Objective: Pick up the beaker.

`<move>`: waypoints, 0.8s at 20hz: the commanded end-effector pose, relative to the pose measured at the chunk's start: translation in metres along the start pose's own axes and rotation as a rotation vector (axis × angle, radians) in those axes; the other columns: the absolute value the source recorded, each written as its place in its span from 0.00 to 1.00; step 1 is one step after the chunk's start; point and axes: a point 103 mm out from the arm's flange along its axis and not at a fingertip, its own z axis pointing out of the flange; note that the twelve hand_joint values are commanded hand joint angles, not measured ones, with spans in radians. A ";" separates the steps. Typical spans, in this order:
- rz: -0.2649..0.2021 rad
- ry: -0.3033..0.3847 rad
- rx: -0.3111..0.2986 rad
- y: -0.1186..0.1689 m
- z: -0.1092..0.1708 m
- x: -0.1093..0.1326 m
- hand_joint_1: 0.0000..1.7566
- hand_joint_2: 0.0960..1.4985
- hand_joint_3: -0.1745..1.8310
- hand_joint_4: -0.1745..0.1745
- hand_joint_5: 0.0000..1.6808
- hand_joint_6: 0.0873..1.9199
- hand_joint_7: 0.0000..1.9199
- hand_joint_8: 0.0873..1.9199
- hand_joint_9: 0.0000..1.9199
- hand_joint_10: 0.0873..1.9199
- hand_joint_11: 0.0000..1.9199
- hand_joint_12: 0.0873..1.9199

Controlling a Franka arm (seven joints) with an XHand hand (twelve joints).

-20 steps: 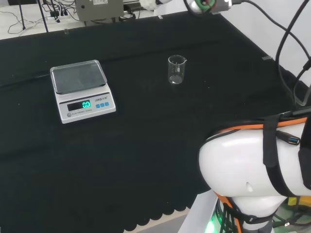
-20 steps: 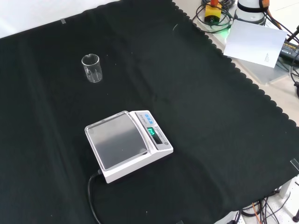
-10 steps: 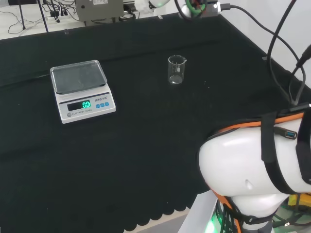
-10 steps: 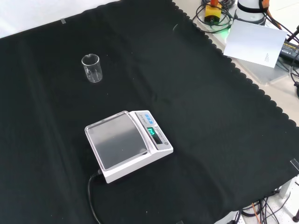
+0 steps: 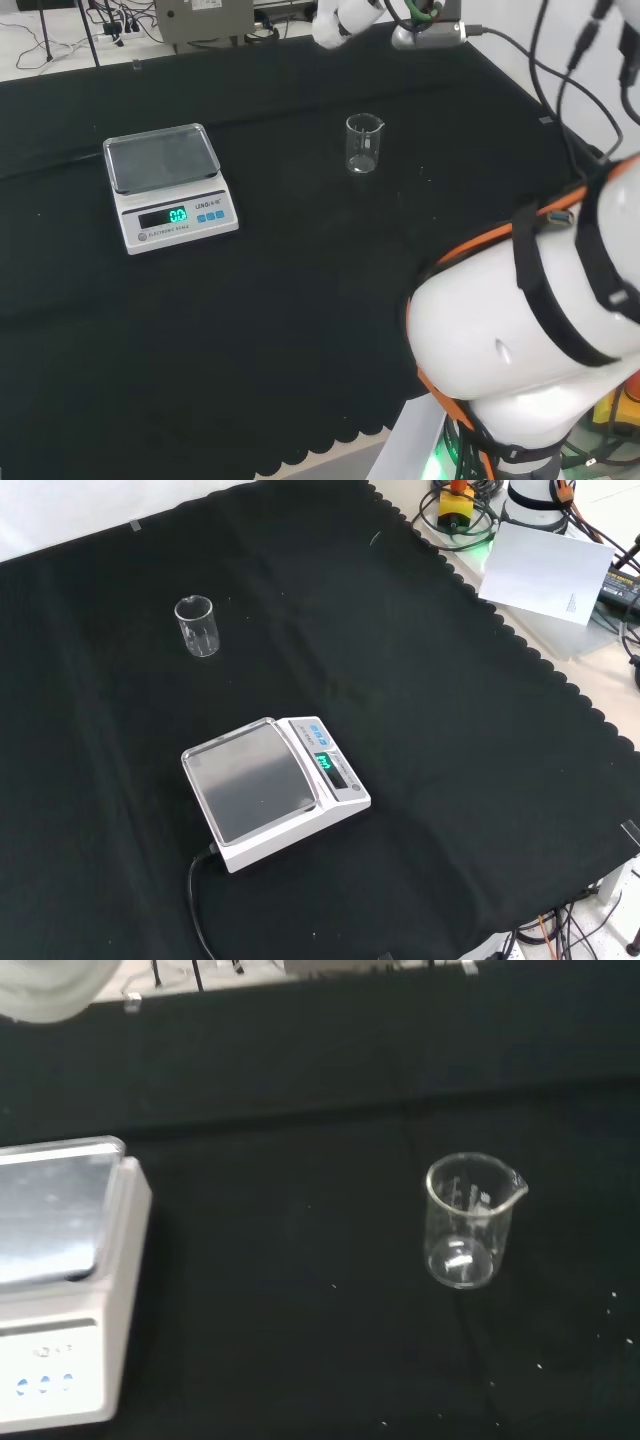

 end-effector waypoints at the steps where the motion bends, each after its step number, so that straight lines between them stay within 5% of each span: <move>1: 0.010 0.002 0.050 0.097 0.072 -0.074 0.35 0.44 0.17 0.58 0.04 0.00 0.00 0.19 0.00 0.37 0.00 0.50; 6: 0.031 0.025 0.058 0.127 0.096 -0.089 0.36 0.45 0.15 0.62 0.00 0.00 0.00 0.01 0.00 0.26 0.00 0.37; 12: 0.011 0.063 -0.078 0.144 0.141 -0.092 0.36 0.46 0.14 0.63 0.00 0.00 0.00 0.00 0.00 0.23 0.00 0.32; 16: 0.004 0.085 -0.071 0.164 0.168 -0.090 0.37 0.46 0.14 0.64 0.00 0.00 0.00 0.00 0.00 0.25 0.00 0.31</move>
